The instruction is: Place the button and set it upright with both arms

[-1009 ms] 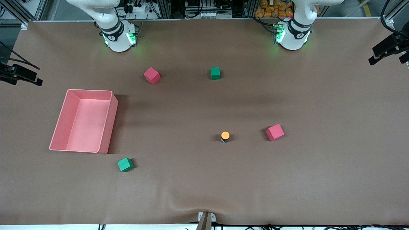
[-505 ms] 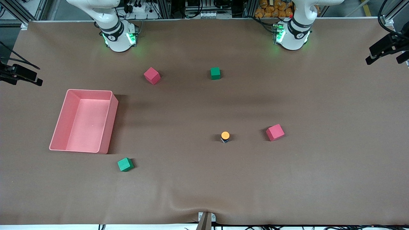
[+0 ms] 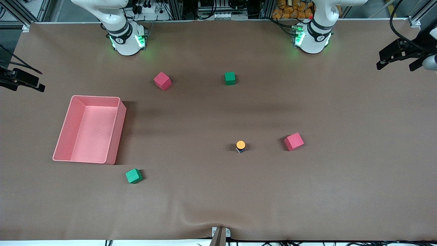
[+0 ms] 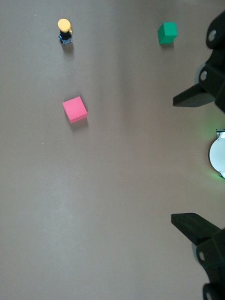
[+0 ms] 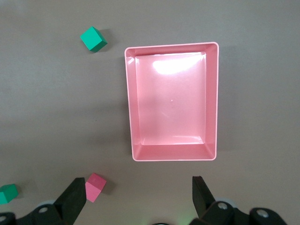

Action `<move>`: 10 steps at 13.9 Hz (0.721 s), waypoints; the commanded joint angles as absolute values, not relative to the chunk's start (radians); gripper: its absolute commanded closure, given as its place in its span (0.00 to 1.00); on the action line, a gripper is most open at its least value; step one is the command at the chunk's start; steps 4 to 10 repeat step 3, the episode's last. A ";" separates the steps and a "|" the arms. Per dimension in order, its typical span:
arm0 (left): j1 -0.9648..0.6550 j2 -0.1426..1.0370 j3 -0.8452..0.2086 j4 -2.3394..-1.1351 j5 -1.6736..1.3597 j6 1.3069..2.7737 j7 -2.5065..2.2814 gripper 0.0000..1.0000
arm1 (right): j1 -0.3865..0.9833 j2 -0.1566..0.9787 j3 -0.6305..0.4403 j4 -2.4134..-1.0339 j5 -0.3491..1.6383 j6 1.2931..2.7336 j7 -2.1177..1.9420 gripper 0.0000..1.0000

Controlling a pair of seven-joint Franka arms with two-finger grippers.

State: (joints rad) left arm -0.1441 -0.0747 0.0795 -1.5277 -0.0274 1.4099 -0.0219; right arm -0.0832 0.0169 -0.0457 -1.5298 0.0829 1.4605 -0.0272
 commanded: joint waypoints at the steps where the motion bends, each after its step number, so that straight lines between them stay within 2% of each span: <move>1: -0.156 -0.068 0.081 -1.517 -0.006 1.397 -0.014 0.00 | -0.080 0.009 -0.048 -1.525 0.098 1.459 -0.018 0.00; 10: -0.158 -0.058 0.081 -1.517 0.005 1.399 -0.018 0.00 | -0.078 0.009 -0.048 -1.525 0.098 1.460 -0.018 0.00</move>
